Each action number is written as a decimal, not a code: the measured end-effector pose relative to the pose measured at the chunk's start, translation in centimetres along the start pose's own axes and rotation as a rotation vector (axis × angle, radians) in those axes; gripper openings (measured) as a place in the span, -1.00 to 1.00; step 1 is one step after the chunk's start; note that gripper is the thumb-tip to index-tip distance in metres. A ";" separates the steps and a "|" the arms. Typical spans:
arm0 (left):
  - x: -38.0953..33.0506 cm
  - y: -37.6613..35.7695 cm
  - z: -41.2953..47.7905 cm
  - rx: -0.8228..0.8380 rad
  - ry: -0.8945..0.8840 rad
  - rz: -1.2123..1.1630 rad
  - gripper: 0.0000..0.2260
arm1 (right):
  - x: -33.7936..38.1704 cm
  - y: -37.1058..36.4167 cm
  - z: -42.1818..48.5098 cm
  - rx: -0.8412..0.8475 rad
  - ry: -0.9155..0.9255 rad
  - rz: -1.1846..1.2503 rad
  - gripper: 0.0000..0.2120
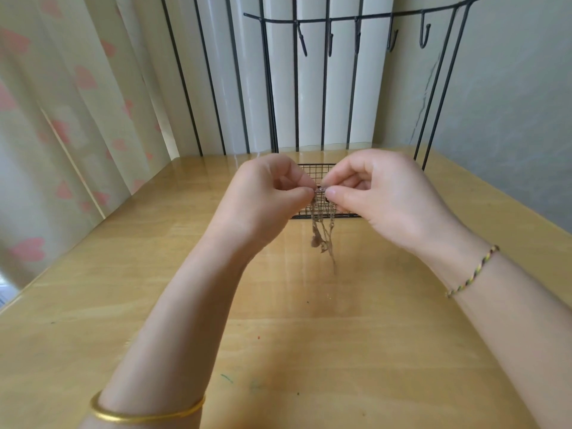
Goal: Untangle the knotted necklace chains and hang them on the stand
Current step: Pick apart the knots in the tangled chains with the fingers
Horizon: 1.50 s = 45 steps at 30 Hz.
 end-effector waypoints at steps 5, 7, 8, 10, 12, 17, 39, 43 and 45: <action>0.8 -0.2 -0.1 0.043 0.104 -0.126 -0.89 | 0.4 0.1 0.0 0.001 0.036 -0.013 -0.86; 1.3 -0.6 -0.3 0.076 0.159 -0.203 -0.90 | 0.6 0.1 0.0 0.002 0.059 -0.064 -0.82; 1.6 -0.7 -0.4 0.089 0.188 -0.233 -0.91 | 0.6 0.1 0.0 -0.005 0.066 -0.095 -0.83; 2.0 -1.0 -0.5 0.116 0.239 -0.285 -0.87 | 0.7 0.3 0.0 -0.021 0.074 -0.135 -0.84; 2.0 -1.6 -0.7 0.164 0.262 -0.332 -0.80 | 0.7 0.4 0.0 -0.024 0.070 -0.115 -0.86; 2.3 -2.2 -0.8 0.203 0.339 -0.506 -0.74 | 0.4 0.5 0.1 -0.019 0.018 -0.029 -0.81; 3.9 -0.5 -0.3 0.102 0.316 -0.335 -0.88 | -7.8 0.0 -1.1 -0.304 -0.587 0.960 -0.73; 3.7 0.0 -0.3 0.078 0.248 -0.088 -0.87 | -7.2 1.4 -0.8 -0.296 -0.491 0.655 -0.71; 3.4 0.0 -0.3 0.066 0.232 -0.059 -0.89 | -6.3 2.2 -0.6 -0.275 -0.422 0.418 -0.69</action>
Point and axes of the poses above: each hand's wrist, its own z-axis towards the middle knuckle, its own y-axis out of the back of the hand, x = y × z, the point moved 10 cm from there along z, towards the middle knuckle, and after that the axes turned 1 degree about x, right-handed, at the moved point
